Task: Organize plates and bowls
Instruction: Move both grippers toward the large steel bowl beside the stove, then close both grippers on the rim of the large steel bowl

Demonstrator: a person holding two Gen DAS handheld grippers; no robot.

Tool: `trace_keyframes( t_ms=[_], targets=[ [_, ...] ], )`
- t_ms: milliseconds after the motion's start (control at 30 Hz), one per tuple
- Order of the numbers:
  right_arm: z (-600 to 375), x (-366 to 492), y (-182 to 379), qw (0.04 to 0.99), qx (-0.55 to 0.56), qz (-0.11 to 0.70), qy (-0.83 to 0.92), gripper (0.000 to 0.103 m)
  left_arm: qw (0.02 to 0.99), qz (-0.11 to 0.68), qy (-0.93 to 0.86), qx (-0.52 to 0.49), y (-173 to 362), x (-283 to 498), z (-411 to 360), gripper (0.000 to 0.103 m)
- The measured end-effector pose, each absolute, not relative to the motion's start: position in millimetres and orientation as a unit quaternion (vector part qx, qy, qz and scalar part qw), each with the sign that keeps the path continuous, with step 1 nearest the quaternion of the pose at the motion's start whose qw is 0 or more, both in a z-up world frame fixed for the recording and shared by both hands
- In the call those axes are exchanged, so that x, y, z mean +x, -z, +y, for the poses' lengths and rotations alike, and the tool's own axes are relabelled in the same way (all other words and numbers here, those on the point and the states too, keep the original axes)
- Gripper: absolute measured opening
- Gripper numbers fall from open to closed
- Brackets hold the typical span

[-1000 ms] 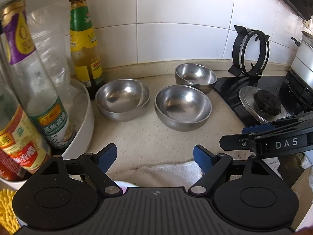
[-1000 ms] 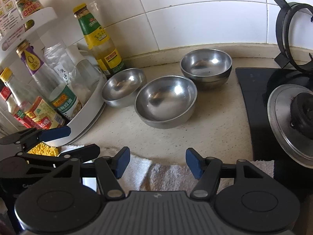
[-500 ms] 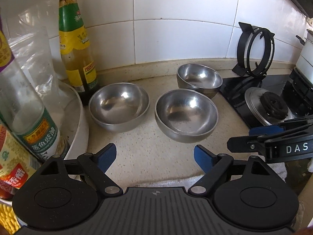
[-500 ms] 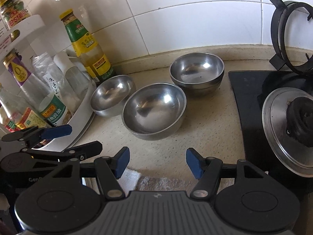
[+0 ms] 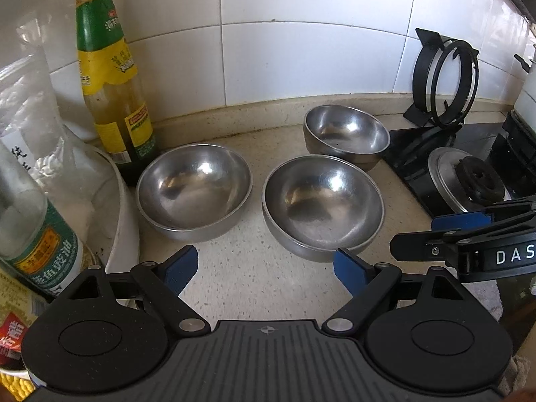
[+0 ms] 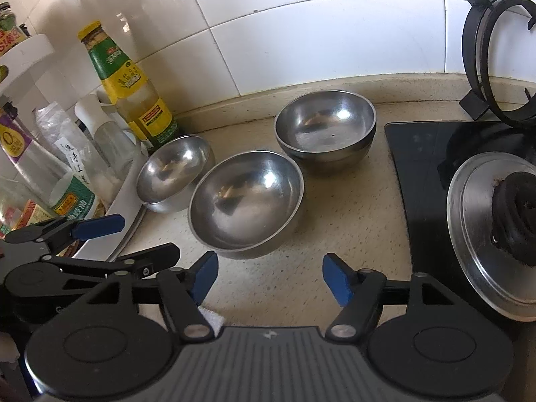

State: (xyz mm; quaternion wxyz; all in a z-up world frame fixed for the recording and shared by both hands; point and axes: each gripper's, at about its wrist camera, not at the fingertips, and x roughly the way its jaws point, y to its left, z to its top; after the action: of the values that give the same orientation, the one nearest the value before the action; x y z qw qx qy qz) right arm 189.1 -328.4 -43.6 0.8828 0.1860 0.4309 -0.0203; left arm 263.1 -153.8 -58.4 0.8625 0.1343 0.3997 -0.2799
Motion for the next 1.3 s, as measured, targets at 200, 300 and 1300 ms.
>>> trace_keyframes(
  t_ms=[200, 300, 1300],
  targets=[
    [-333.6, 199.1, 42.0, 0.883, 0.178, 0.434, 0.026, 0.088, 0.86, 0.404, 0.281, 0.135, 61.2, 271.9, -158.3, 0.092],
    [-336.7, 204.1, 42.2, 0.882, 0.17, 0.438, 0.032, 0.088, 0.86, 0.406, 0.281, 0.133, 62.5, 276.5, -160.4, 0.092],
    [-373.2, 279.5, 92.8, 0.818, 0.197, 0.54, -0.007, 0.07, 0.798, 0.504, 0.316, 0.095, 107.9, 323.4, -196.8, 0.058]
  ],
)
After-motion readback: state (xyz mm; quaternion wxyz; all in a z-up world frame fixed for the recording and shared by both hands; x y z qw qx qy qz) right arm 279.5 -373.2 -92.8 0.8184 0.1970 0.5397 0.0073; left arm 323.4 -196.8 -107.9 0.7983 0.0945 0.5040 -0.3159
